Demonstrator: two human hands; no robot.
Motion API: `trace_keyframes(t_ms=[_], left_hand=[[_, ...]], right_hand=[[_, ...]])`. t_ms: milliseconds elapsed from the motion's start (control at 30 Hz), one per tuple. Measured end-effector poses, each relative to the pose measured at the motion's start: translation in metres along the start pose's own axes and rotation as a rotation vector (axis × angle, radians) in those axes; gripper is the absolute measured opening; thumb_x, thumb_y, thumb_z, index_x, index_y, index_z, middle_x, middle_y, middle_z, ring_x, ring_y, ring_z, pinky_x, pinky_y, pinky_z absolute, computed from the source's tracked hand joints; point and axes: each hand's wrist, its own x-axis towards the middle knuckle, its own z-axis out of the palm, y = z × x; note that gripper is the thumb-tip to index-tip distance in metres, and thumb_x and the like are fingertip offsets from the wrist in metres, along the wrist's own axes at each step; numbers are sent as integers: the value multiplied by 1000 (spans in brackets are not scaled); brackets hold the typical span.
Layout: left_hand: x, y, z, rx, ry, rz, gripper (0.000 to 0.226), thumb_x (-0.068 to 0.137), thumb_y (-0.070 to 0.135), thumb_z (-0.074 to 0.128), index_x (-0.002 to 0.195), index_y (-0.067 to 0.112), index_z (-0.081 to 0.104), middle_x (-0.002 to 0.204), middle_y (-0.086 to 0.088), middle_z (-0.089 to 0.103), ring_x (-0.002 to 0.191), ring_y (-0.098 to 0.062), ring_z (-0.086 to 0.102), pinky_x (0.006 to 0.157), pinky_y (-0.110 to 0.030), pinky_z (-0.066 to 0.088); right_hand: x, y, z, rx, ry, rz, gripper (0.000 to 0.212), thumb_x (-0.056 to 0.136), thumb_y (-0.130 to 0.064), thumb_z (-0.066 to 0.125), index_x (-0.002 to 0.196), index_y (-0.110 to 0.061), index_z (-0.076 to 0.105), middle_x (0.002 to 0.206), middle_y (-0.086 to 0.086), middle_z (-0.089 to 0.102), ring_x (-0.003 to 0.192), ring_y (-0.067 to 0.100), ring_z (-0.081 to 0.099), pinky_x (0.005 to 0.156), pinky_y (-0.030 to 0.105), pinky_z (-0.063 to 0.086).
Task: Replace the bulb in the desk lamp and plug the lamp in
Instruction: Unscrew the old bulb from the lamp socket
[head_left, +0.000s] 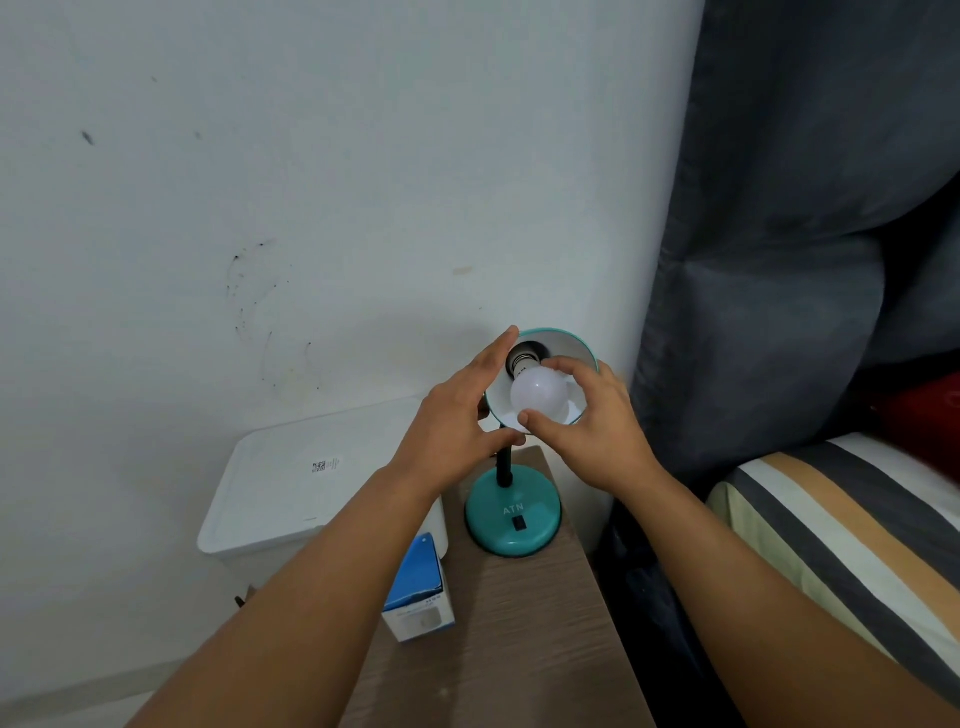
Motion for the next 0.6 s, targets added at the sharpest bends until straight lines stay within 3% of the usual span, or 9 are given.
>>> trace_keyframes(t_ms=[167,233,467,600], left_hand=[[-1,1,-1,1,3,-2,105,82,31,84,153,60,13,152,17,47,120,-4,58,97,-24,53],[0,1,-1,6,0,-3,104,82,32,84,154,58,13,150,16,49,116,-4,59,97,-23,53],[1,-2,-2,7,-6,3,112,78,27,89,155,56,14,151,15,48,120,-7,59,96,-22,54],[1,0,-1,6,-5,5,108,80,30,87,155,55,14,152,15,48,121,-7,59,97,-25,54]], right_hand=[[-7,2,4,-27,63,28,75,67,-55,81,129,-30,46,130,-13,48,124,10,38,94,28,37],[-7,2,6,-51,88,36,71,66,-60,79,122,-31,48,126,-11,50,122,12,40,92,29,38],[-2,3,2,-20,41,-36,65,73,-37,80,130,-37,50,135,-7,47,132,16,34,103,31,33],[-5,4,1,-30,59,-36,78,68,-43,83,135,-33,44,137,-14,44,130,10,33,103,28,32]])
